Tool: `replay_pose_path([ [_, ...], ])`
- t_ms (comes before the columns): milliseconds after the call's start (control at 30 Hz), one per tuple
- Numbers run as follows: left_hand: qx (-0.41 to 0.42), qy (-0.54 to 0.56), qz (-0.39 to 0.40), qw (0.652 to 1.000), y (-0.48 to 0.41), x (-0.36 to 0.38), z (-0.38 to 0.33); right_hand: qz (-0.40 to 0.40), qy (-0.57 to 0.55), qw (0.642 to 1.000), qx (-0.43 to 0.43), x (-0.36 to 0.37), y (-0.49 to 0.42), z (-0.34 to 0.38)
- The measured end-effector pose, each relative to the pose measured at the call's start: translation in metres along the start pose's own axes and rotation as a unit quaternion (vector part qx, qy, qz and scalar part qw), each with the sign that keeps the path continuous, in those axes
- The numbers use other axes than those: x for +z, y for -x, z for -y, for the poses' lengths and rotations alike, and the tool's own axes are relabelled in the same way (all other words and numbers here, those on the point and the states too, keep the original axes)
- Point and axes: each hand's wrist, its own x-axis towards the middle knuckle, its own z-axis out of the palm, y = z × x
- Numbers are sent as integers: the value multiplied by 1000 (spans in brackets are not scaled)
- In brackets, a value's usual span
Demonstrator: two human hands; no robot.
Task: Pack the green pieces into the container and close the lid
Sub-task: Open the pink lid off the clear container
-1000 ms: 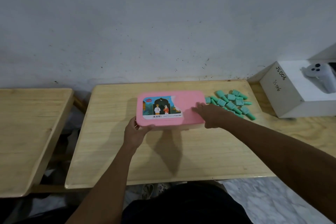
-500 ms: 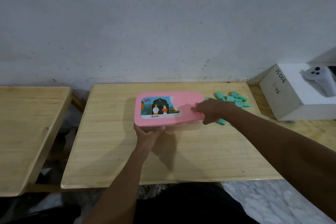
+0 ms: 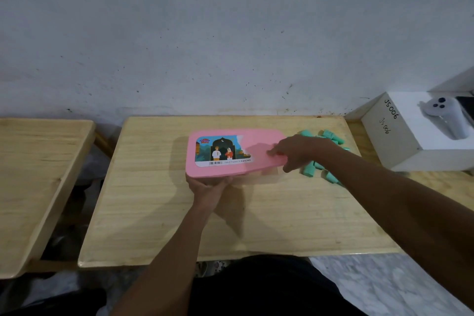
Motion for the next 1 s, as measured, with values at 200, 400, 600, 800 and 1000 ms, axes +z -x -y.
replay_pose_path([
  [200, -36, -30, 25, 999, 0, -6, -4, -133, -131, 982, -12, -55, 13, -26],
  [400, -65, -74, 31, 995, 3, -21, -20, -387, -192, 902, 20, -57, 9, -14],
  [600, -6, -1, -164, 986, 0, -48, -87, -607, -191, 768, -75, -45, 3, 65],
  [800, -72, 128, 99, 984, -1, -66, -162, -637, -119, 744, -163, -8, -30, 155],
  [1000, -87, 42, 23, 995, -17, -99, -153, -413, -166, 864, -235, 12, -49, 171],
])
